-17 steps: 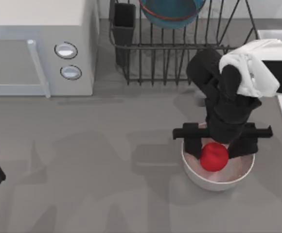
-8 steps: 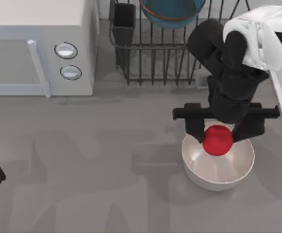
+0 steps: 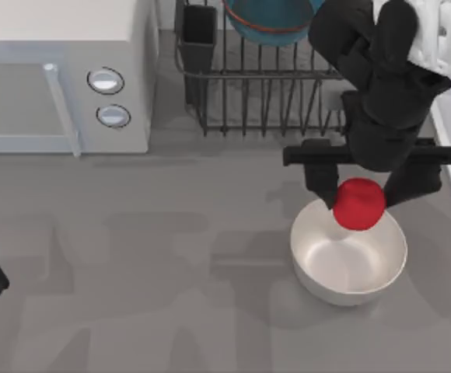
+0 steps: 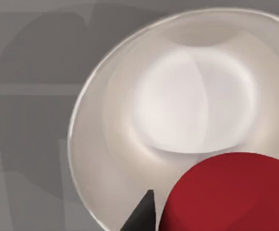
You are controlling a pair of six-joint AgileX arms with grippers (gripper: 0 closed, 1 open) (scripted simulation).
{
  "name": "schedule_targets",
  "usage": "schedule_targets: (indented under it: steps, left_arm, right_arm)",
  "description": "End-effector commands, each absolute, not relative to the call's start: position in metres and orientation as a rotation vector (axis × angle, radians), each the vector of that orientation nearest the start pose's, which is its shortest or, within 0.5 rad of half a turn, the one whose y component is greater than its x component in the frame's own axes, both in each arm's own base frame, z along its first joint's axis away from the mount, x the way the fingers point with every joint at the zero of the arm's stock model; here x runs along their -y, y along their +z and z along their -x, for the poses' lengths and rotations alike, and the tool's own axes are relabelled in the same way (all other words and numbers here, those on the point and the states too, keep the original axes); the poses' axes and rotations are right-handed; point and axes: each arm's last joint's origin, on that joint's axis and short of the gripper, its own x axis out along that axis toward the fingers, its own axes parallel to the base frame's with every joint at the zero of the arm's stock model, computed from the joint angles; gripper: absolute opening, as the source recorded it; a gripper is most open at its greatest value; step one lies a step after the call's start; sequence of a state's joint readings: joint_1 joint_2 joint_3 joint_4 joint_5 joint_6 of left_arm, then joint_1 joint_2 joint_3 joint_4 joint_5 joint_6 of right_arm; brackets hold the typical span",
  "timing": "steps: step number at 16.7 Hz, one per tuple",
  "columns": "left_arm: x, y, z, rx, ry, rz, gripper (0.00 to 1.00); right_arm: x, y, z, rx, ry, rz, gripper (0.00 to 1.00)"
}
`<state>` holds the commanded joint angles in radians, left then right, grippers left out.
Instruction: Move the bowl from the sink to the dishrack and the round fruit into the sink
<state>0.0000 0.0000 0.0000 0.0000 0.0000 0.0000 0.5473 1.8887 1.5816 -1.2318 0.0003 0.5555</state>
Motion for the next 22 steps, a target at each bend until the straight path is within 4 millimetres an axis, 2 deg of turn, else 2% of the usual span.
schedule_targets:
  steps: [5, 10, 16, 18, 22]
  left_arm:
    - [0.001, 0.160, -0.106, 0.000, 0.000, 0.000, 1.00]
    - [0.001, 0.160, -0.106, 0.000, 0.000, 0.000, 1.00]
    - [0.001, 0.160, -0.106, 0.000, 0.000, 0.000, 1.00]
    - [0.001, 0.160, -0.106, 0.000, 0.000, 0.000, 1.00]
    - [0.001, 0.160, -0.106, 0.000, 0.000, 0.000, 1.00]
  right_arm:
    - [-0.189, 0.234, -0.313, -1.506, 0.061, -0.024, 0.00]
    - [-0.162, 0.255, -0.335, -1.243, 0.282, -0.124, 0.00]
    - [-0.096, 0.293, -0.363, -0.663, 0.446, -0.207, 0.00]
    - [-0.066, 0.290, -0.368, -0.537, 0.424, -0.215, 0.00]
    - [-0.003, 0.275, -0.370, -0.396, 0.322, -0.230, 0.00]
